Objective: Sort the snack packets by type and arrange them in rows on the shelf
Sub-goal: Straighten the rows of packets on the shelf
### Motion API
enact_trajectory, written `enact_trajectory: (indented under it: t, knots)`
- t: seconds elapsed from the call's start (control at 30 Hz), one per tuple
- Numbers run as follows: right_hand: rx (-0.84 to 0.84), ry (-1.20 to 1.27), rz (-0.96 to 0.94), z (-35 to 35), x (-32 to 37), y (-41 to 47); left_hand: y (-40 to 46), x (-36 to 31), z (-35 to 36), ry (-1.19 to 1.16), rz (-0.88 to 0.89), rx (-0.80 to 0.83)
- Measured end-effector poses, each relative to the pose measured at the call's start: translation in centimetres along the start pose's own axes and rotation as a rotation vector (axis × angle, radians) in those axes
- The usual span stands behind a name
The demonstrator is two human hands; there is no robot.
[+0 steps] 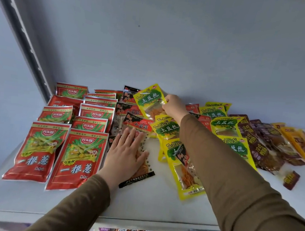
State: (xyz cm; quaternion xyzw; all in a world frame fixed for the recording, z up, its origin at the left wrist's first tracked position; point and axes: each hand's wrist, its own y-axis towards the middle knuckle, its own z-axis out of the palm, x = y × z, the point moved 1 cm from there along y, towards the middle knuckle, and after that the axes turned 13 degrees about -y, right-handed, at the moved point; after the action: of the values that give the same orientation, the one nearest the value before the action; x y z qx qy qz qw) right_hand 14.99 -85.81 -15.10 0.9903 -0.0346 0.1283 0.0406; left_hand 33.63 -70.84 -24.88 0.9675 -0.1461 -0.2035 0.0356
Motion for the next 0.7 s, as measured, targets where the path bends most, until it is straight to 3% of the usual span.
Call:
enact_trajectory:
  t: [0.1,0.27,0.33,0.4,0.47,0.53,0.6,0.7]
  knots:
    - [-0.135,-0.126,0.025,-0.9,-2.1,0.0,0.1,0.0,-0.1,0.018,0.003,-0.006]
    - [-0.147,-0.224,0.1,-1.5,-3.3,-1.2,0.4,0.1,-0.8,0.01,0.009,-0.014]
    - [-0.237,-0.257,0.054,-2.7,-2.4,-2.2,0.4,0.0,-1.3,-0.006,0.014,-0.014]
    - [-0.312,-0.097,-0.042,-3.7,-0.2,-4.3,0.0,-0.2,-1.8,-0.003,0.007,-0.033]
    - [-0.192,0.334,-0.091,-3.2,2.2,-8.3,-0.8,-0.3,-2.4,0.007,-0.028,-0.068]
    - [0.112,0.786,-0.039,-1.1,3.9,-13.5,-2.2,-0.2,-2.7,0.055,-0.062,-0.075]
    - [0.334,0.953,0.082,1.1,4.7,-17.2,-3.6,-0.4,-3.0,0.105,-0.084,-0.062]
    - [0.364,1.017,0.208,3.5,4.7,-18.1,-4.6,-0.7,-2.9,0.162,-0.102,0.02]
